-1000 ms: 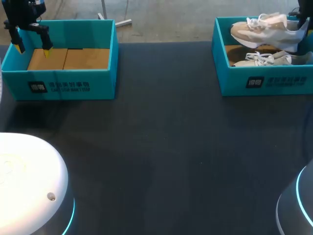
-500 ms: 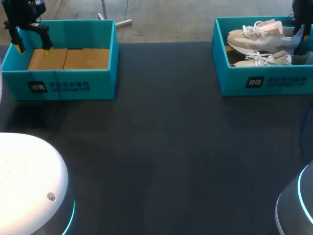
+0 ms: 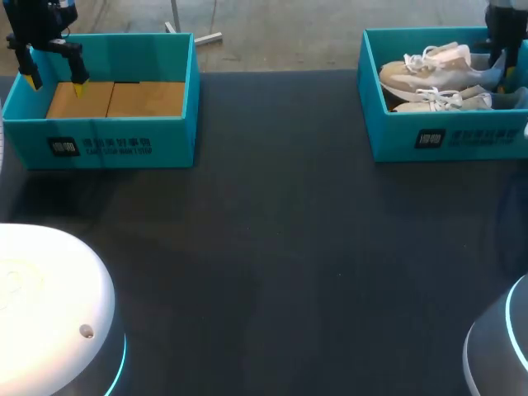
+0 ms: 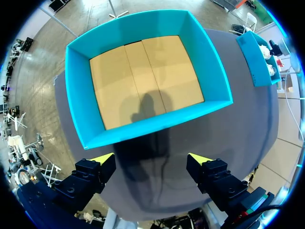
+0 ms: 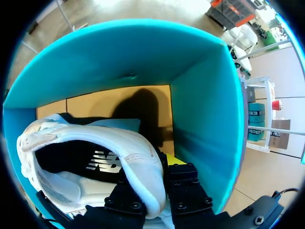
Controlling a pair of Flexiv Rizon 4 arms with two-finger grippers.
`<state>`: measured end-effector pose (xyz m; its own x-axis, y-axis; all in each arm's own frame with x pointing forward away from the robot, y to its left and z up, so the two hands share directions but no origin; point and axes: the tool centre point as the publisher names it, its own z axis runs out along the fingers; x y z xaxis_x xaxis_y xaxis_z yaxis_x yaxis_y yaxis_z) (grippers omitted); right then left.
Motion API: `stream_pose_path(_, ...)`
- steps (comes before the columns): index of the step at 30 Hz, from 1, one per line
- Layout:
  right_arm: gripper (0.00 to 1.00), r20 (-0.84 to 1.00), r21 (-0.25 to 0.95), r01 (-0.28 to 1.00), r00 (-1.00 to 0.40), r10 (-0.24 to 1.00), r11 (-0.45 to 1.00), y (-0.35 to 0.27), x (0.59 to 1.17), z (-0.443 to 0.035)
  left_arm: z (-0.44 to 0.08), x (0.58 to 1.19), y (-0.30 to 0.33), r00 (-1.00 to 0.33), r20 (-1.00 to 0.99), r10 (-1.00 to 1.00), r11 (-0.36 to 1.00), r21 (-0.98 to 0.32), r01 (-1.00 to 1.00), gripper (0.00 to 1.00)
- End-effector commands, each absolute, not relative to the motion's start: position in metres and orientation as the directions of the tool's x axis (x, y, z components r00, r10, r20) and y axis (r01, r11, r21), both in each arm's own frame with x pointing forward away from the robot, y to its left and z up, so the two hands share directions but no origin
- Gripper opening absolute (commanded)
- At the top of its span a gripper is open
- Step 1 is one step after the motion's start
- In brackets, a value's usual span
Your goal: Take the shoe out of the shoebox, open the shoe tongue, remove and reinsert the insole, then place the shoe into the shoebox
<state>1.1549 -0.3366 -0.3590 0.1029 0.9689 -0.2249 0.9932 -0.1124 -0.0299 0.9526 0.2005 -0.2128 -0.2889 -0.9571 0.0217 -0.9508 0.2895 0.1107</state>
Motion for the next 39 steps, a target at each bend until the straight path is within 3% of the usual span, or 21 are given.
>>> stream_pose_path(1,0.0,-0.215,-0.065,0.991,0.098,0.972,-0.114,-0.338,1.167,-0.367,-0.212,0.951,0.201,-0.288,0.02,-0.957,0.289,0.11,-0.951,1.0)
stream_pose_path(20,0.0,-0.193,-0.106,0.992,0.043,0.98,-0.064,-0.336,1.172,-0.385,-0.212,0.951,0.201,-0.288,0.02,-0.957,0.289,0.11,-0.951,1.0)
stream_pose_path(21,0.15,-0.193,-0.108,0.992,0.041,0.98,-0.063,-0.336,1.172,-0.386,-0.212,0.951,0.201,-0.288,0.02,-0.957,0.289,0.11,-0.951,1.0)
stream_pose_path(22,0.2,-0.192,-0.109,0.992,0.04,0.981,-0.062,-0.336,1.172,-0.386,-0.212,0.951,0.201,-0.288,0.02,-0.957,0.289,0.11,-0.951,1.0)
stream_pose_path(23,0.31,-0.187,-0.109,0.992,0.038,0.982,-0.059,-0.336,1.173,-0.386,-0.212,0.951,0.201,-0.288,0.02,-0.957,0.289,0.11,-0.951,1.0)
stream_pose_path(26,0.38,-0.182,-0.107,0.993,0.036,0.983,-0.056,-0.336,1.173,-0.386,-0.212,0.951,0.201,-0.288,0.02,-0.957,0.289,0.11,-0.951,1.0)
stream_pose_path(34,0.47,-0.185,-0.096,0.994,0.033,0.982,-0.052,-0.337,1.172,-0.376,-0.212,0.951,0.201,-0.288,0.02,-0.957,0.289,0.11,-0.951,1.0)
stream_pose_path(39,0.65,-0.176,-0.068,0.997,0.036,0.984,-0.048,-0.331,1.168,-0.357,-0.212,0.951,0.201,-0.288,0.02,-0.957,0.289,0.11,-0.951,1.0)
